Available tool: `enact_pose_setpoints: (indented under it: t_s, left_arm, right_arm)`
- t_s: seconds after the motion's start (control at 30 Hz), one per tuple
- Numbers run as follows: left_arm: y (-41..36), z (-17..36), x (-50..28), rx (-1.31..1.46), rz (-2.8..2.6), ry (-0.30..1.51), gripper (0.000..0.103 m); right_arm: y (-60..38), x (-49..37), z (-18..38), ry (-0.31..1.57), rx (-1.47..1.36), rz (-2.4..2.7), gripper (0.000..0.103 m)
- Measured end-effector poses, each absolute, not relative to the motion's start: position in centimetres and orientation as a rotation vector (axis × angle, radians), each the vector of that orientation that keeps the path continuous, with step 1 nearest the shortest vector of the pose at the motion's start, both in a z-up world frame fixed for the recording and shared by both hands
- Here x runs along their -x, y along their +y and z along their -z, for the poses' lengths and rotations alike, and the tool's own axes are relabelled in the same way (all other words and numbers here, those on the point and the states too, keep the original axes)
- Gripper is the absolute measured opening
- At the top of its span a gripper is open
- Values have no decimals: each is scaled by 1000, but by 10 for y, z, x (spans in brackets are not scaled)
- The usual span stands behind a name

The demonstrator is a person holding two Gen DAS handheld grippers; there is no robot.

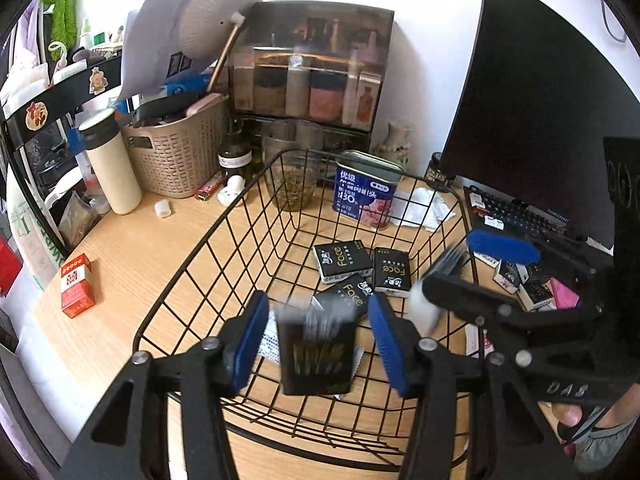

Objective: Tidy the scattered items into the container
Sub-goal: 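Carry both Face packs to the wire basket and open both grippers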

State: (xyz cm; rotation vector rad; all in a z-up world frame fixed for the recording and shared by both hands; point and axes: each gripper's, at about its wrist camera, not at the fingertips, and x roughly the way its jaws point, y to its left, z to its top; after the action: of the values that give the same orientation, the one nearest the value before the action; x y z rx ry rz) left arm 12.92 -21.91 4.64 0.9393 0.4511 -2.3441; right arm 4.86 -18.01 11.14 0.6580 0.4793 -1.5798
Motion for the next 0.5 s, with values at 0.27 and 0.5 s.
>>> enact_pose_setpoints:
  t_s: [0.27,0.5]
  left_arm:
    - [-219,-47,-129,-925,2343,468,65]
    - [-218,-47,-127,-924,2345,468,65]
  right_arm:
    - [-178,-42,-115,461,-668,1595,70]
    - [-177,-41,-116,465,-670,1604,70]
